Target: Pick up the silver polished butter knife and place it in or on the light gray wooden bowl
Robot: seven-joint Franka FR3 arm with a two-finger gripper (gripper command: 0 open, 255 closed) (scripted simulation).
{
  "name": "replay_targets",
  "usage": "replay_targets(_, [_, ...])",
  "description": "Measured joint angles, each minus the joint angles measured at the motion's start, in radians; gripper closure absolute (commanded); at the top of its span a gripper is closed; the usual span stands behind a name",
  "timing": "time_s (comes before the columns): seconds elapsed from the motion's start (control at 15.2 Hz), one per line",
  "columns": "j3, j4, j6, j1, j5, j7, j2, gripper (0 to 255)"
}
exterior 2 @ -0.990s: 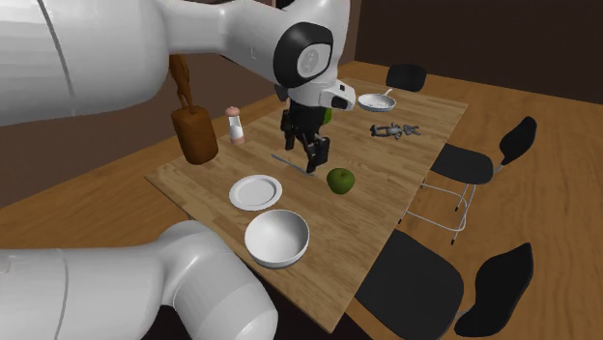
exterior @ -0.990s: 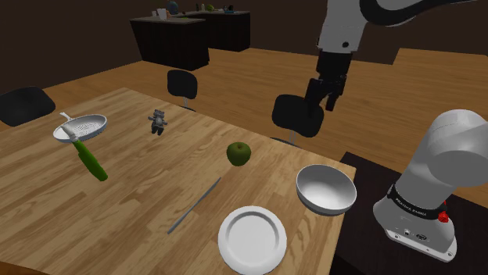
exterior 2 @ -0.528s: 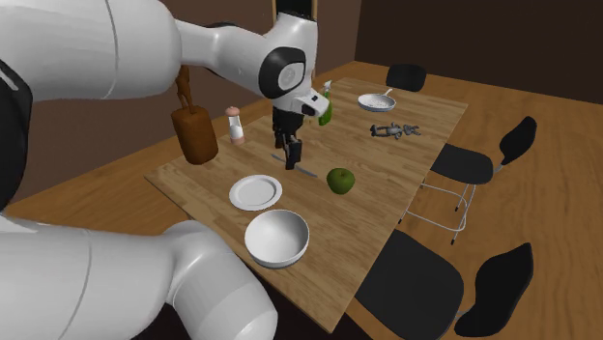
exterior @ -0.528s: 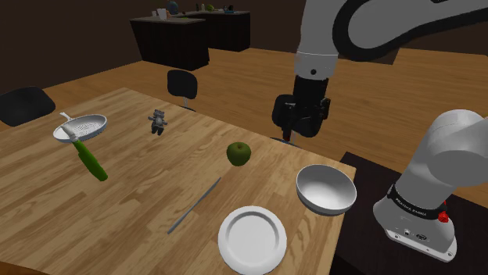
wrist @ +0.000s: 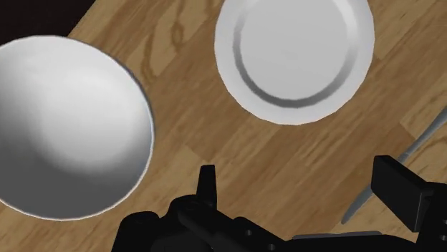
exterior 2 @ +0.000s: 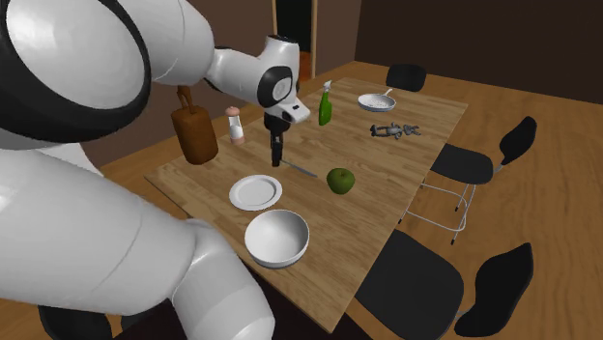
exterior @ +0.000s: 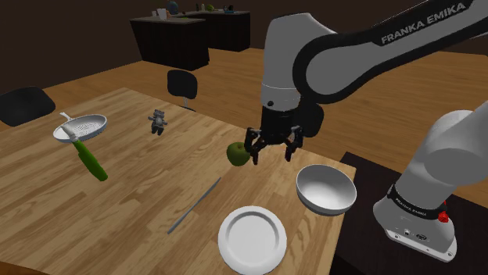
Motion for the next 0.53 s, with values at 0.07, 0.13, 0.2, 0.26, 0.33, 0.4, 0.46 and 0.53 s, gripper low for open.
replay_targets(0.07, [0.037, 0.031, 0.029, -0.019, -0.018, 0.059, 0.055, 0])
replay_targets(0.13, [0.066, 0.048, 0.053, -0.032, -0.033, 0.115, 0.095, 0])
replay_targets(0.2, [0.094, 0.073, 0.076, -0.048, -0.056, 0.172, 0.141, 0])
replay_targets(0.26, [0.124, 0.103, 0.099, -0.066, -0.089, 0.236, 0.196, 0])
replay_targets(0.33, [0.153, 0.127, 0.126, -0.078, -0.126, 0.305, 0.251, 0])
replay_targets(0.4, [0.172, 0.144, 0.151, -0.089, -0.164, 0.368, 0.300, 0])
replay_targets(0.46, [0.191, 0.178, 0.169, -0.097, -0.217, 0.441, 0.363, 0])
replay_targets(0.53, [0.202, 0.205, 0.191, -0.096, -0.274, 0.519, 0.427, 0])
